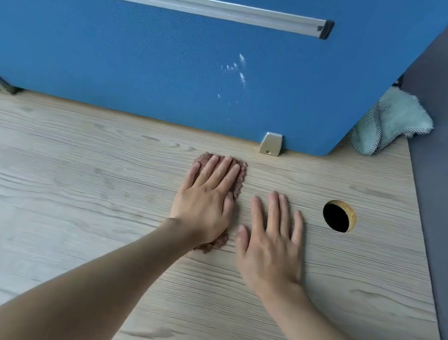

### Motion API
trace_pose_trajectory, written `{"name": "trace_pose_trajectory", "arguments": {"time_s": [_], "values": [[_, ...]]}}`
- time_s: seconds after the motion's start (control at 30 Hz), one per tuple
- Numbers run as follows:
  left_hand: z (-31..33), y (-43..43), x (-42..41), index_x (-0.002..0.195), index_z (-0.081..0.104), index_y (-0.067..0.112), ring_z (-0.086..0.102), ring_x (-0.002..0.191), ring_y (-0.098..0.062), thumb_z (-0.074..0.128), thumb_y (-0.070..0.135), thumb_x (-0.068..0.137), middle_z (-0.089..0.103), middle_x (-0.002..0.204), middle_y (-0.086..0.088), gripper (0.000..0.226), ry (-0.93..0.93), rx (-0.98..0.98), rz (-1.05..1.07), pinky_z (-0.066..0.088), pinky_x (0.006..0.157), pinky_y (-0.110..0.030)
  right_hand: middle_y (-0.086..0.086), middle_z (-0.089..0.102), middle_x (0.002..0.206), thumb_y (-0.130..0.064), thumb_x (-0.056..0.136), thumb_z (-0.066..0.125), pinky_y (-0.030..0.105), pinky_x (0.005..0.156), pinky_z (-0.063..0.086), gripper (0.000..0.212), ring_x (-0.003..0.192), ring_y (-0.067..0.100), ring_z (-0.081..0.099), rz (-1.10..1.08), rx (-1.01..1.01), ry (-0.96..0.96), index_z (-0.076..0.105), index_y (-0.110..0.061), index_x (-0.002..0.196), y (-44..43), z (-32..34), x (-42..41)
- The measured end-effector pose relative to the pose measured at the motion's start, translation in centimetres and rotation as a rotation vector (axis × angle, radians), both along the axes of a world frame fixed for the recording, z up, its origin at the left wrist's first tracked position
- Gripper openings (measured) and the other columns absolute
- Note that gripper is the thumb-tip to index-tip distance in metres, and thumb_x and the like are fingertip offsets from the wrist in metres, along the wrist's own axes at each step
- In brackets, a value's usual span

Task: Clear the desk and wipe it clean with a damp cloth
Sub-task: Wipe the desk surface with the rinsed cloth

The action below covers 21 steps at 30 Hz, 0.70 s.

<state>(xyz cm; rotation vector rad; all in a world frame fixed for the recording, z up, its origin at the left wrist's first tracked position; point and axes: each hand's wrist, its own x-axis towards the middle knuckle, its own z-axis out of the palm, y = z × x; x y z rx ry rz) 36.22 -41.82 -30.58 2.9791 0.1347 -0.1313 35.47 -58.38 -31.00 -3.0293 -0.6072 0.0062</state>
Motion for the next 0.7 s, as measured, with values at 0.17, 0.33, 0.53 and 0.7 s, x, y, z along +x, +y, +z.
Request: {"name": "trace_pose_trajectory", "arguments": {"time_s": [0.17, 0.33, 0.53, 0.7], "values": [[0.0, -1.0, -1.7, 0.159, 0.015, 0.025, -0.001, 0.154, -0.017, 0.016, 0.040, 0.095, 0.007, 0.166, 0.006, 0.065, -0.007, 0.026, -0.137, 0.005, 0.123, -0.046, 0.019, 0.032, 0.160, -0.045, 0.095, 0.030, 0.057, 0.120, 0.019, 0.064, 0.151, 0.033, 0.025, 0.009, 0.022, 0.001, 0.043, -0.017, 0.151, 0.0, 0.1, 0.1], [0.0, 0.1, 0.9, 0.159, 0.012, 0.027, -0.004, 0.153, -0.014, 0.010, 0.042, 0.094, 0.005, 0.166, 0.006, 0.068, -0.020, 0.005, -0.065, -0.001, 0.124, -0.041, 0.019, 0.030, 0.161, -0.045, 0.097, 0.029, 0.057, 0.120, 0.018, 0.064, 0.151, 0.033, 0.023, 0.015, 0.006, 0.016, 0.040, -0.017, 0.153, 0.0, 0.1, 0.1], [0.3, -0.9, 1.1, 0.160, 0.004, 0.028, -0.012, 0.153, -0.015, 0.003, 0.044, 0.090, -0.004, 0.166, 0.009, 0.072, 0.034, 0.036, -0.140, -0.005, 0.123, -0.044, 0.019, 0.031, 0.160, -0.044, 0.096, 0.031, 0.057, 0.120, 0.017, 0.063, 0.151, 0.033, 0.023, 0.009, 0.011, 0.012, 0.043, -0.016, 0.151, 0.1, 0.1, 0.0], [0.2, 0.2, 3.4, 0.159, 0.010, 0.025, -0.005, 0.154, -0.017, 0.010, 0.042, 0.096, 0.004, 0.166, 0.007, 0.066, 0.015, 0.025, -0.478, -0.001, 0.124, -0.044, 0.019, 0.031, 0.160, -0.044, 0.098, 0.034, 0.057, 0.121, 0.017, 0.063, 0.151, 0.033, 0.023, -0.004, -0.003, 0.007, 0.044, -0.011, 0.150, 0.2, 0.4, -0.1]]}}
